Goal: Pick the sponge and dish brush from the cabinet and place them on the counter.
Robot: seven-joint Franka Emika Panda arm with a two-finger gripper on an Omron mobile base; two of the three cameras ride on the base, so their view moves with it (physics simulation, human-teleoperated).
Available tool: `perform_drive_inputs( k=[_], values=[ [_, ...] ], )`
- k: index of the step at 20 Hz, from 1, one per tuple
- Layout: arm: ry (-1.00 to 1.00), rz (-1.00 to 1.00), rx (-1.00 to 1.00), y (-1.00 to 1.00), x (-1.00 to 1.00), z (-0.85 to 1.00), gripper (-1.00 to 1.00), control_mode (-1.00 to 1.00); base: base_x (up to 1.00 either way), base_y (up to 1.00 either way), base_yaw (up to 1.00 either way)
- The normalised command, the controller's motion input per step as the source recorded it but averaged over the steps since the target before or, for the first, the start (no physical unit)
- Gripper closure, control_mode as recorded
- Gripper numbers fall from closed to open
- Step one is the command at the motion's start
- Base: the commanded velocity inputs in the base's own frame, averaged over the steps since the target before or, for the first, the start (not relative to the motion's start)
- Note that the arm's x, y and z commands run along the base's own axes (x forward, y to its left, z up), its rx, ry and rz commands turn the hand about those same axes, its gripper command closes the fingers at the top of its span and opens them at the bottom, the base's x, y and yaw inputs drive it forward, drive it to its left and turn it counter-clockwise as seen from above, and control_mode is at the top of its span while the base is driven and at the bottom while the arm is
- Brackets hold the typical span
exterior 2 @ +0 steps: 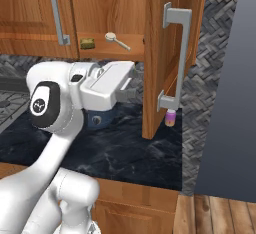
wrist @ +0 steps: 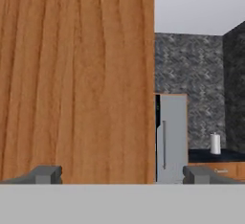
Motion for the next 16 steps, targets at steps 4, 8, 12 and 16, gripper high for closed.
perform_drive_inputs(
  k=[4, 8, 12, 16],
  values=[
    [0.0, 0.01, -0.02, 0.55, -0.33, 0.0, -1.0, -1.0, 0.0, 0.0, 0.0],
    [0.0, 0.0, -0.03, 0.64, -0.27, 0.0, -1.0, -1.0, 0.0, 0.0, 0.0],
    [0.0, 0.03, -0.03, 0.64, -0.13, 0.0, -1.0, -1.0, 0.0, 0.0, 0.0],
    [0.03, 0.13, -0.01, 0.51, -0.04, 0.03, -1.0, -1.0, 0.0, 0.0, 0.0]
  ],
)
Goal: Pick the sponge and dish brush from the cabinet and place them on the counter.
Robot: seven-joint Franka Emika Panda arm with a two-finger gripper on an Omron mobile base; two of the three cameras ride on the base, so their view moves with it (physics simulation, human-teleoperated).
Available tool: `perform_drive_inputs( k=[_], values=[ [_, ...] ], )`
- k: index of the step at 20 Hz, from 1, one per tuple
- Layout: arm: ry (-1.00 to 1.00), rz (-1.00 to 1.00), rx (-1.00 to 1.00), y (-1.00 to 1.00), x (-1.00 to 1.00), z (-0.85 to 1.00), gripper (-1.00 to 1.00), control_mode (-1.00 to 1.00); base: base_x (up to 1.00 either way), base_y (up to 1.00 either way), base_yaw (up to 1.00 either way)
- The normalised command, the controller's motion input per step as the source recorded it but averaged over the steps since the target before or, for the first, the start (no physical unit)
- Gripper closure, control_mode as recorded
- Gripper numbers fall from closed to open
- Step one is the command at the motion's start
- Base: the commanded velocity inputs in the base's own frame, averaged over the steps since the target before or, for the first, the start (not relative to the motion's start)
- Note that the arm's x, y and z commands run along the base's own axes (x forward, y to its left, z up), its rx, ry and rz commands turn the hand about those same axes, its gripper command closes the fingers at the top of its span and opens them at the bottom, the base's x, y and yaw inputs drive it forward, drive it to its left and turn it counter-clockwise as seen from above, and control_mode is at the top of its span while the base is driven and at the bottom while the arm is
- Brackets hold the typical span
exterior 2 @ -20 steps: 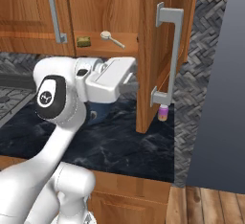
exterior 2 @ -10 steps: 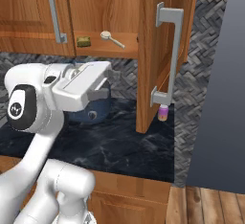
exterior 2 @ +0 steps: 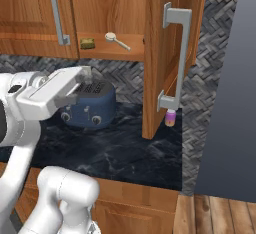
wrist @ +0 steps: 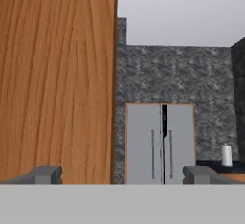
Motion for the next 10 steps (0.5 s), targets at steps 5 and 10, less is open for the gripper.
perform_drive_inputs(
  k=[5, 10],
  values=[
    [0.0, 0.22, 0.0, 0.39, 0.0, 0.01, -1.0, -1.0, 0.0, 0.0, 0.0],
    [0.01, 0.29, 0.0, 0.33, 0.0, 0.01, -1.0, -1.0, 0.0, 0.0, 0.0]
  ],
)
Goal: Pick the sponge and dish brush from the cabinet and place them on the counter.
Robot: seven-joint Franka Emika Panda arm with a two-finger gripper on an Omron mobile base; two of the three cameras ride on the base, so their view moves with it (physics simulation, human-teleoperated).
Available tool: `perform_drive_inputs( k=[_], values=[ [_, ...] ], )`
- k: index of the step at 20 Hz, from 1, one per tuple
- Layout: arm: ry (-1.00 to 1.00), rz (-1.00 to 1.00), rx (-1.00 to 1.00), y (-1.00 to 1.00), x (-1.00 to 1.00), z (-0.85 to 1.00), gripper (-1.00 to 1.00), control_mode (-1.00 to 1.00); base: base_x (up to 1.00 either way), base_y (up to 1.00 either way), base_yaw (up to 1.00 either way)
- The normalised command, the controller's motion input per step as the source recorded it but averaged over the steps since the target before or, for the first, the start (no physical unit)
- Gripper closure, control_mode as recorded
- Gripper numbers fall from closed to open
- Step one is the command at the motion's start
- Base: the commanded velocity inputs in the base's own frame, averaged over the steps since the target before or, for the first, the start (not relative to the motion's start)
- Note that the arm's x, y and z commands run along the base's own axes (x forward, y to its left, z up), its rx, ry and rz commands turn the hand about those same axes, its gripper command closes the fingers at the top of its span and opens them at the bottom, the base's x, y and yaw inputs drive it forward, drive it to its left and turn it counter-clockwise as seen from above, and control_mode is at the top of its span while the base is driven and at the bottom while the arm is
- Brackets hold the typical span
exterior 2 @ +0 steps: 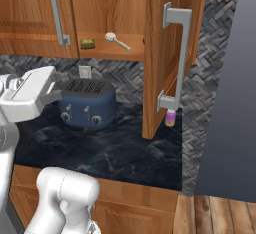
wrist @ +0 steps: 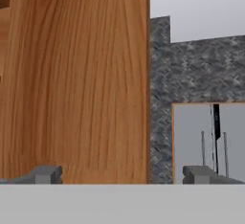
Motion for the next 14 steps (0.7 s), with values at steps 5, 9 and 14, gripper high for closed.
perform_drive_inputs(
  k=[5, 9, 14],
  values=[
    [0.04, 0.36, 0.0, 0.37, 0.07, 0.0, -1.0, -1.0, 0.0, 0.0, 0.0],
    [0.05, 0.38, 0.0, 0.36, 0.07, 0.0, -1.0, -1.0, 0.0, 0.0, 0.0],
    [0.03, 0.37, 0.0, 0.3, 0.13, 0.0, -1.0, -1.0, 0.0, 0.0, 0.0]
  ],
)
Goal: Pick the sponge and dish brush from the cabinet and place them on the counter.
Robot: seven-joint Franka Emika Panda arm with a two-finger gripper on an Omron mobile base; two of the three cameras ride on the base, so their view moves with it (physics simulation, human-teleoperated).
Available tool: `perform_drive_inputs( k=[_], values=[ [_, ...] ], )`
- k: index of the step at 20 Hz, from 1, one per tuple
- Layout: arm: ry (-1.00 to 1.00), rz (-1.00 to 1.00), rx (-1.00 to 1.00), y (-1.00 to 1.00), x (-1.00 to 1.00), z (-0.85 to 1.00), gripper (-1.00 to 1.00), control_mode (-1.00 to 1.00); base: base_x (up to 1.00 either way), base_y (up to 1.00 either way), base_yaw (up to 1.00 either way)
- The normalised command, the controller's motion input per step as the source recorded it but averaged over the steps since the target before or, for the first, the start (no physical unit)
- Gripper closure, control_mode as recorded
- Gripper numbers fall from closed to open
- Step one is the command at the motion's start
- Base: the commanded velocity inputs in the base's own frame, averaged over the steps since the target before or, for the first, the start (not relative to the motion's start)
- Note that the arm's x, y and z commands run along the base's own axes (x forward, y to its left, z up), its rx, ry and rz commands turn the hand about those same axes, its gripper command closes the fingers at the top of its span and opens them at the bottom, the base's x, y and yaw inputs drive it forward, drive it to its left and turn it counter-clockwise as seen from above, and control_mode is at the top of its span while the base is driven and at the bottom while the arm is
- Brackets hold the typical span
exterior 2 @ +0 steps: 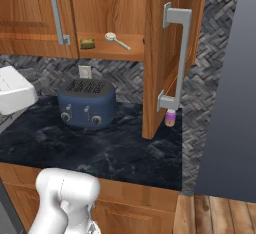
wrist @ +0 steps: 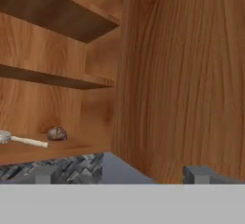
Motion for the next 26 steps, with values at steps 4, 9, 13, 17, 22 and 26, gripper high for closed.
perform_drive_inputs(
  k=[4, 9, 13, 17, 22, 26],
  values=[
    [-0.03, 0.33, 0.02, 0.14, 0.14, 0.02, -1.0, -1.0, 0.0, 0.0, 0.0],
    [-0.08, 0.28, 0.01, 0.18, 0.14, 0.0, -1.0, -1.0, 0.0, 0.0, 0.0],
    [-0.07, 0.24, 0.0, 0.21, 0.15, 0.0, -1.0, -1.0, 0.0, 0.0, 0.0],
    [-0.07, 0.21, 0.0, 0.31, 0.16, 0.0, -1.0, -1.0, 0.0, 0.0, 0.0],
    [-0.02, 0.06, 0.0, 0.21, 0.18, 0.0, -1.0, -1.0, 0.0, 0.0, 0.0],
    [0.0, -0.01, 0.0, 0.12, 0.24, 0.0, -1.0, -1.0, 0.0, 0.0, 0.0]
  ],
)
